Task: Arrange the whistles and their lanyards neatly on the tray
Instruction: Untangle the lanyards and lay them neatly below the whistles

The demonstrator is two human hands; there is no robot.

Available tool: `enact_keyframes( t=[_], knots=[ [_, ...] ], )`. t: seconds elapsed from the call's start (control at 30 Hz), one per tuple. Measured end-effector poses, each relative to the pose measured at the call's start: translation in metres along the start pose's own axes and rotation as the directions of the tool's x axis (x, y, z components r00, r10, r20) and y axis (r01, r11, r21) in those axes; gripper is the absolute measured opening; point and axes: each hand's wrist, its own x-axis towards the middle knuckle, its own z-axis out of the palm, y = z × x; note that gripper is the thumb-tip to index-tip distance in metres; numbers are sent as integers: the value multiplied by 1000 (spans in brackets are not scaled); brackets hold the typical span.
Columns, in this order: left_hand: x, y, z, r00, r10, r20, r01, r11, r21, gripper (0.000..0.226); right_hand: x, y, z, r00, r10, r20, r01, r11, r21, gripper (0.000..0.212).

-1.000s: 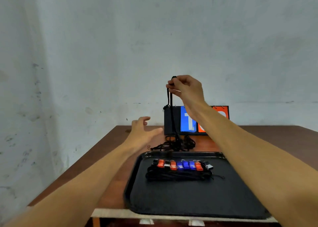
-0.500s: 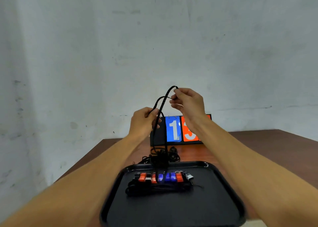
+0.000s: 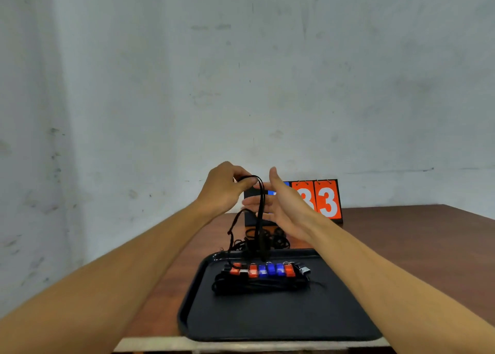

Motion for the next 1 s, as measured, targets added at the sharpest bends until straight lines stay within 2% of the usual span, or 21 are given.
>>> enact_keyframes(
  t=[0.17,0.3,0.43,0.5,0.57,0.67,0.73,0.8,0.87,0.93,0.97,1.0],
  knots=[
    [-18,0,-21,998,21,57,-25,998,62,20,-19,-1,10,994,31,103,-24,997,-70,49],
    [-32,-5,-37,990,-19,138,10,998,64,17,-38,1,14,991,-51,122,82,961,-265,34],
    [-47,-8,-52,962,-71,265,79,997,-20,13,-59,1,11,984,-151,91,176,842,-509,41],
    [-57,-11,-55,955,-79,287,110,990,-93,18,-64,4,7,986,-144,84,165,795,-584,43],
    [-67,-16,-54,962,-112,250,165,966,-199,23,-69,8,2,991,-119,68,136,805,-577,43],
    [-78,-18,-50,971,-178,159,227,895,-385,22,-77,12,1,989,-141,32,141,894,-425,42],
    [-82,-19,-46,963,-249,107,265,781,-565,25,-82,13,1,991,-132,14,131,949,-286,38],
    [-84,-16,-42,945,-301,126,290,596,-749,28,-90,15,2,996,-89,24,92,978,-187,35],
    [-87,-10,-35,925,-330,187,302,343,-889,28,-96,20,2,999,-43,24,46,984,-172,34],
    [-88,-6,-28,907,-336,253,283,43,-958,30,-100,27,0,1000,-16,8,18,979,-202,35],
    [-87,-4,-24,903,-339,263,255,-69,-964,32,-101,30,-2,1000,-10,7,12,975,-222,35],
    [-87,-2,-21,895,-361,263,233,-125,-964,32,-103,34,-5,1000,-7,6,8,969,-248,34]
  ],
)
